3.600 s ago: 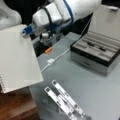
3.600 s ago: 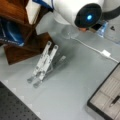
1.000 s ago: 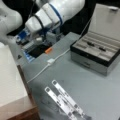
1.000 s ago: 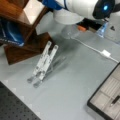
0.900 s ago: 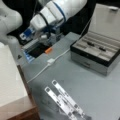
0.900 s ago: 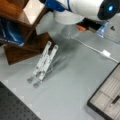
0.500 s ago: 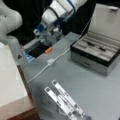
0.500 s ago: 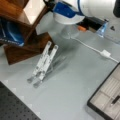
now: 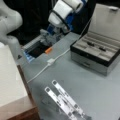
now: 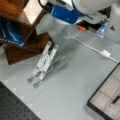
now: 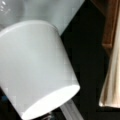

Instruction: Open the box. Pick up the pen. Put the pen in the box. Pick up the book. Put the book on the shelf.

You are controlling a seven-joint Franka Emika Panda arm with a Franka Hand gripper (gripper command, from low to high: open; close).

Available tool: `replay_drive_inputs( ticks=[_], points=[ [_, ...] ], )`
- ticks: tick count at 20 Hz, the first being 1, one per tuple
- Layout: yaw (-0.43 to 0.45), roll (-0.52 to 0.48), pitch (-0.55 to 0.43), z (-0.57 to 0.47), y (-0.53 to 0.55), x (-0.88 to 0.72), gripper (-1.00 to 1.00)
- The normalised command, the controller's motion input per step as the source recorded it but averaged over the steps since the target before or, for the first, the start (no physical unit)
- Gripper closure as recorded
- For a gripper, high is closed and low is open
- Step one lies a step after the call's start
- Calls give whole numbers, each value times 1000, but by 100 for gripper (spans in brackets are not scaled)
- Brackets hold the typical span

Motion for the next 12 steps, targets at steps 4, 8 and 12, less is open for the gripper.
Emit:
replay_drive_inputs(
  ticks=[4,8,12],
  points=[
    [-339,551,-289,-254,111,199,-100],
    [-304,569,-353,-367,150,40,-100],
    [-212,451,-352,-292,96,-71,-100]
  ],
)
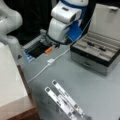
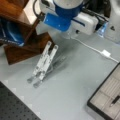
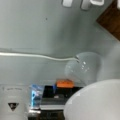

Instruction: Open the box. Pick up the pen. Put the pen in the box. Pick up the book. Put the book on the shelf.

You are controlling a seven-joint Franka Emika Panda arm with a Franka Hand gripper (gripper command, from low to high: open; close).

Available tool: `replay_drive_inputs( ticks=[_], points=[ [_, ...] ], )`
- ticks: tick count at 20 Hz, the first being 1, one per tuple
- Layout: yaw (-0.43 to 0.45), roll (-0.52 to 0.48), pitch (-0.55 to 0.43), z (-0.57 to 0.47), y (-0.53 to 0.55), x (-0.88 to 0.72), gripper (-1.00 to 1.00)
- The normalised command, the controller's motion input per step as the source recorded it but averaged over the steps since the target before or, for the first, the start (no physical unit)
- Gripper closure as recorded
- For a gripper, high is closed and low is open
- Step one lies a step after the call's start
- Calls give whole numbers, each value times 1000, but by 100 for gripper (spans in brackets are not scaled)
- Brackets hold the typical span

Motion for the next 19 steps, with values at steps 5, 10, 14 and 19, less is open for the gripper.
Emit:
replay_drive_inputs(
  ticks=[5,10,14,19],
  points=[
    [-225,331,-331,-219,72,-172,-100],
    [-223,201,-322,-196,41,-263,-100],
    [-199,165,-329,-226,78,-310,-100],
    [-141,141,-352,-256,95,-367,-100]
  ],
)
